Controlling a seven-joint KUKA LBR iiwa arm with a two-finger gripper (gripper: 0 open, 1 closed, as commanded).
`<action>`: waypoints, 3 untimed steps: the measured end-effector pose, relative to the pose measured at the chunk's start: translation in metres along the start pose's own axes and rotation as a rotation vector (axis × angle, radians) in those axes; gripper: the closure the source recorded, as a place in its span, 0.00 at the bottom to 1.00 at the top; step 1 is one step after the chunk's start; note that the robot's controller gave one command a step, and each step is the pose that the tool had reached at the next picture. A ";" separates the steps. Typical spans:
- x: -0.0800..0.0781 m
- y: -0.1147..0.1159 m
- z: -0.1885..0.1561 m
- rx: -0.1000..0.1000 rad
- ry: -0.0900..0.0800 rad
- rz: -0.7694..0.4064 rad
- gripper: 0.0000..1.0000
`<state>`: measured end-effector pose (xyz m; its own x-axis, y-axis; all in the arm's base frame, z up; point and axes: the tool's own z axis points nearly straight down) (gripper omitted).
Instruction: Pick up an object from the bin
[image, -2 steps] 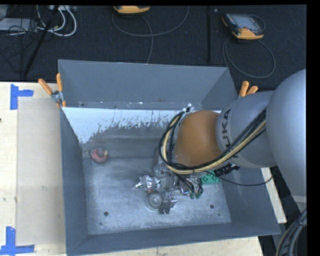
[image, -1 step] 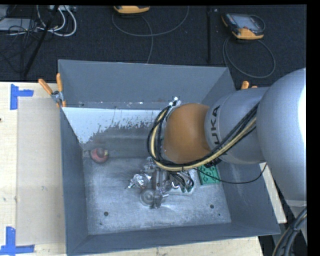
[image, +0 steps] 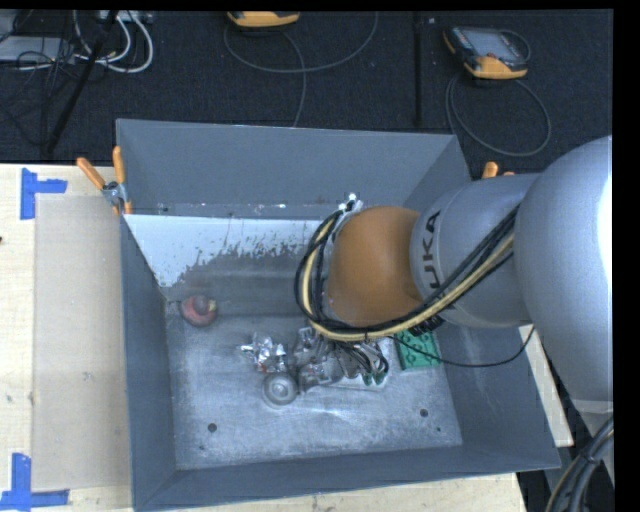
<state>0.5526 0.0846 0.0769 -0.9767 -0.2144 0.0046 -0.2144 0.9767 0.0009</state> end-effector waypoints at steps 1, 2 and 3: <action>0.000 0.000 0.001 0.000 -0.005 0.001 0.00; -0.066 0.031 0.004 0.000 -0.009 0.050 0.00; -0.024 -0.078 0.003 -0.002 -0.013 -0.005 0.00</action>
Offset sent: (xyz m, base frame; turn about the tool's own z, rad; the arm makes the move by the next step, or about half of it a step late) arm 0.0000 0.0000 0.0000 0.0000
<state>0.5933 0.0135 0.0739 -0.9757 -0.2189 -0.0083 -0.2190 0.9757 0.0028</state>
